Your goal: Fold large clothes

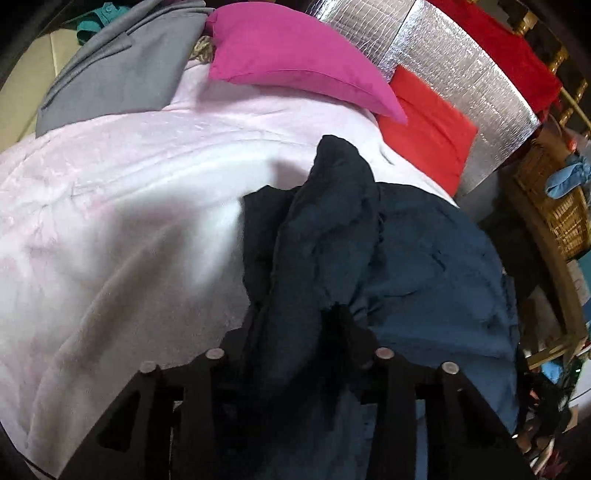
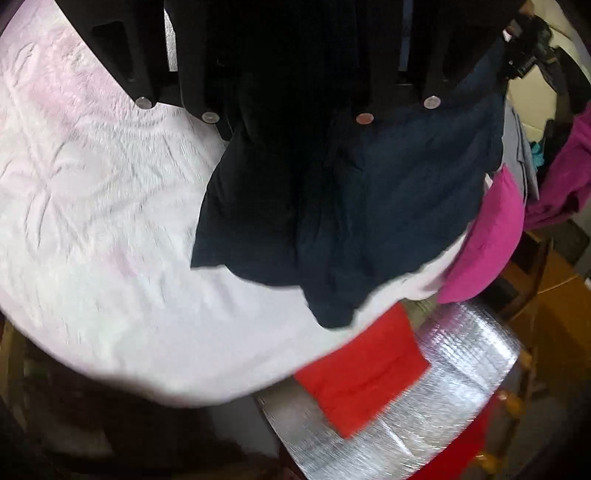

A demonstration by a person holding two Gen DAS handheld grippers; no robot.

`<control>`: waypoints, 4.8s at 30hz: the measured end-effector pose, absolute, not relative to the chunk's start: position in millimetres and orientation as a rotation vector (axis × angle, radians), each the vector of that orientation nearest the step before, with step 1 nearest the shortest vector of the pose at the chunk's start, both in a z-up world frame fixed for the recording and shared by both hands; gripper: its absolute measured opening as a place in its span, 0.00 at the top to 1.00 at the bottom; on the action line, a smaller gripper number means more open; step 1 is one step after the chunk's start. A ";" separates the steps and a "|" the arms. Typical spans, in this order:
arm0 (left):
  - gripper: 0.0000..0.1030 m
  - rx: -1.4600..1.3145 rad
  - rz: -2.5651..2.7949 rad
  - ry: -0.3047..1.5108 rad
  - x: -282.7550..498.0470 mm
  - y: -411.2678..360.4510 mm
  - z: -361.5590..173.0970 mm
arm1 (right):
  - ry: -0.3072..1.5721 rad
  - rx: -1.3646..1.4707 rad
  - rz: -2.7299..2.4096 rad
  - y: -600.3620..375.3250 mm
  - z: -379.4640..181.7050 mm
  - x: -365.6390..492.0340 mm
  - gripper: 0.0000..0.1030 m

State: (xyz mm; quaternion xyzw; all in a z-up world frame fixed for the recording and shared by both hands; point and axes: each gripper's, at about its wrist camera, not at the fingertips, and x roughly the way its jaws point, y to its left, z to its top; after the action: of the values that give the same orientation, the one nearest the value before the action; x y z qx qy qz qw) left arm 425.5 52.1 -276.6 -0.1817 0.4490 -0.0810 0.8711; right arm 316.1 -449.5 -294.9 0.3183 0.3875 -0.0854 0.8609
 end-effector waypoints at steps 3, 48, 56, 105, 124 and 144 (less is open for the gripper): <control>0.47 -0.311 -0.123 0.903 414.3 52.8 -263.8 | 0.808 0.699 -0.192 -454.7 -283.4 306.6 0.59; 0.25 0.057 -0.125 0.757 322.4 -34.5 -235.6 | 0.988 0.370 0.002 -300.9 -272.0 296.2 0.60; 0.25 0.099 -0.123 0.722 323.9 -46.3 -230.0 | 0.856 0.399 0.038 -311.6 -240.2 277.7 0.60; 0.23 0.103 0.088 0.831 336.6 12.3 -231.7 | 0.790 0.488 -0.318 -421.6 -243.1 253.9 0.32; 0.05 0.138 0.074 0.387 105.4 9.3 -28.0 | 0.561 0.225 -0.271 -283.0 -86.1 58.9 0.18; 0.03 0.118 0.010 0.290 6.8 -0.1 24.6 | 0.430 0.105 -0.241 -199.4 -1.2 -49.9 0.16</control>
State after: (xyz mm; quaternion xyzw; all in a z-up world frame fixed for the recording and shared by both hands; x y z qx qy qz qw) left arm 6.8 -0.1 24.6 0.0587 0.1446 0.0052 0.9877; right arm -49.9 -199.4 -1.2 0.0522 0.2125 -0.1194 0.9684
